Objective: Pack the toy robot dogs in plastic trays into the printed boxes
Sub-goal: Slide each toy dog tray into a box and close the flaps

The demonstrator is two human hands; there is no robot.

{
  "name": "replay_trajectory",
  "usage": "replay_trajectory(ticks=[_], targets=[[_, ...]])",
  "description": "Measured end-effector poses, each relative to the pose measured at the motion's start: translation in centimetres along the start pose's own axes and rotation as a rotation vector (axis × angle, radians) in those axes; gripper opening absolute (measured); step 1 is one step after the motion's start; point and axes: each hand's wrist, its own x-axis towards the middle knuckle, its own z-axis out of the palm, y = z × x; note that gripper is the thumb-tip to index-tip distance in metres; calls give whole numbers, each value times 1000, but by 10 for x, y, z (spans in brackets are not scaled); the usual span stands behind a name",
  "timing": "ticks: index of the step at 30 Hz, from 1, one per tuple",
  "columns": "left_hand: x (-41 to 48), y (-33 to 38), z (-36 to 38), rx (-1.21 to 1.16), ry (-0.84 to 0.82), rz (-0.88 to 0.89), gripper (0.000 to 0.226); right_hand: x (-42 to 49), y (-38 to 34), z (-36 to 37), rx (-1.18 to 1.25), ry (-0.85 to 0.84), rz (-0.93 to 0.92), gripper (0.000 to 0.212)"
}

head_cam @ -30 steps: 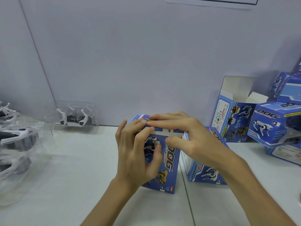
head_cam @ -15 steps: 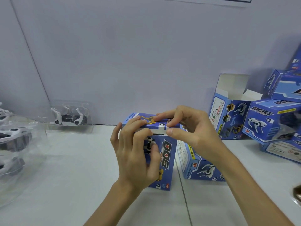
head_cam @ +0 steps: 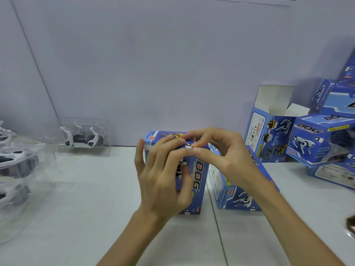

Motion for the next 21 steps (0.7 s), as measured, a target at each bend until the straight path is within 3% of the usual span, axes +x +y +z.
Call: replay_trajectory(ticks=[4,6,11,17,21], targets=[[5,-9,-7,-85,57,2,28,1,0,-4,-21,-12,20,1],[7,-16,-12,-52,127,-75,33,1,1,-4,-17,-8,19,7],[-1,1,-7,-127,203,-511,56,2,0,-7,-58,25,11,17],[-7,40,11,-216,-31,-600,119,6,-14,-4,-351,111,7,15],[-4,44,14,-204,-184,-662,136,10,-23,-12,-491,57,60,11]])
